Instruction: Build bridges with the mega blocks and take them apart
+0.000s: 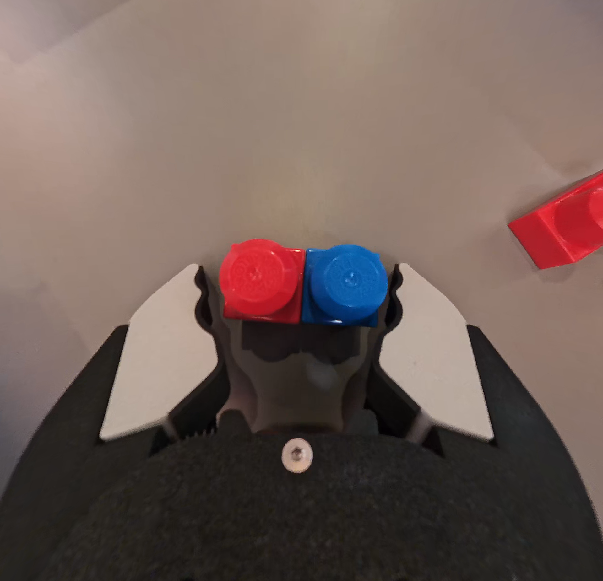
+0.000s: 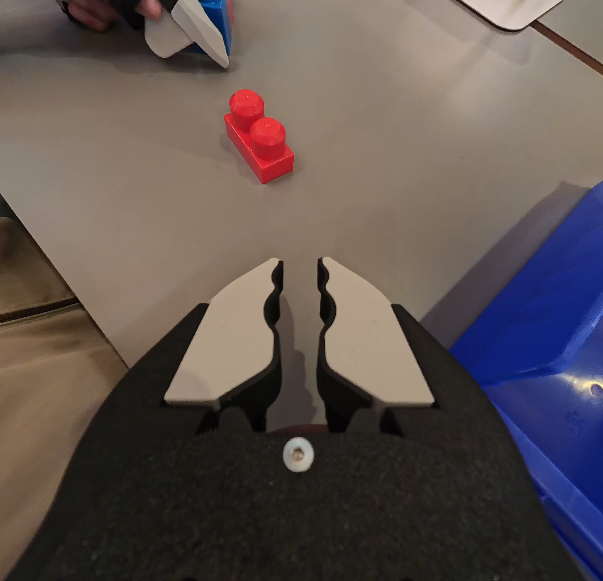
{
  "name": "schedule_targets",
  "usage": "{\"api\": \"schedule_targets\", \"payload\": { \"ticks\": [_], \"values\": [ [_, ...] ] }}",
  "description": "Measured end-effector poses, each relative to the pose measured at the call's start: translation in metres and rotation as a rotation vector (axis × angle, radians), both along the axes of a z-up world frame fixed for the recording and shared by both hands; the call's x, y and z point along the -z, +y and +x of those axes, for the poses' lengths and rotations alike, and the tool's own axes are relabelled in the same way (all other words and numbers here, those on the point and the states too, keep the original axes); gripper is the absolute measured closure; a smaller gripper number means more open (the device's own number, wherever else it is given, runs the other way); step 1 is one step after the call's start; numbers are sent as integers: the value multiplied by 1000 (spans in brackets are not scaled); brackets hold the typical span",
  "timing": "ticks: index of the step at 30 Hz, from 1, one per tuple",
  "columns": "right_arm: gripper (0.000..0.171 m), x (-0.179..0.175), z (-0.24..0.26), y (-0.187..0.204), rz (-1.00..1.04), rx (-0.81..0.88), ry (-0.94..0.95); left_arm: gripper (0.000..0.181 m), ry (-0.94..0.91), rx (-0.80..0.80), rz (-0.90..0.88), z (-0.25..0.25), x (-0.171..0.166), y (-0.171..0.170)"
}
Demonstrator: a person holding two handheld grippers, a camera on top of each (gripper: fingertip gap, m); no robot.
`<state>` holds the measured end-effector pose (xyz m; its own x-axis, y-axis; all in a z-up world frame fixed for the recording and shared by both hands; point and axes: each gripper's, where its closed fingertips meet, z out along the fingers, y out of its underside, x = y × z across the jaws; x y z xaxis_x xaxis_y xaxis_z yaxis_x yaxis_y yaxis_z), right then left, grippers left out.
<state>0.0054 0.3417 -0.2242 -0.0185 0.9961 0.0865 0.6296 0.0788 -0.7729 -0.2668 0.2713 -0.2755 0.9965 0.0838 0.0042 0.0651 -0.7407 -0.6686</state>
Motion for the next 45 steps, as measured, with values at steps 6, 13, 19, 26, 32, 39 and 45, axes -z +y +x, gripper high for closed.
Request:
{"api": "schedule_targets", "payload": {
  "ticks": [6, 13, 19, 26, 32, 39, 45],
  "values": [
    [152, -1, 1, -1, 5, -1, -1, 77, 4, 18, -11, -3, 2, 6],
    [151, 0, 2, 0, 2, 1, 1, 91, 5, 30, 8, -3, 0, 7],
    [151, 1, 2, 0, 1, -1, -1, 91, 7, 30, 9, -3, 0, 7],
    [152, 1, 1, 0, 0, -1, -1, 91, 10, 44, 9, -1, 0, 7],
    [152, -1, 2, 0, 3, 2, 2, 91, 18, 67, 11, 3, 0, 6],
    [152, -2, 1, 0, 7, 3, 2, 92, 71, 90, 53, 8, -7, 6],
    [152, -5, -1, 1, 14, 11, 14, 92, 165, 127, 153, 18, -37, 0]
  ]
}}
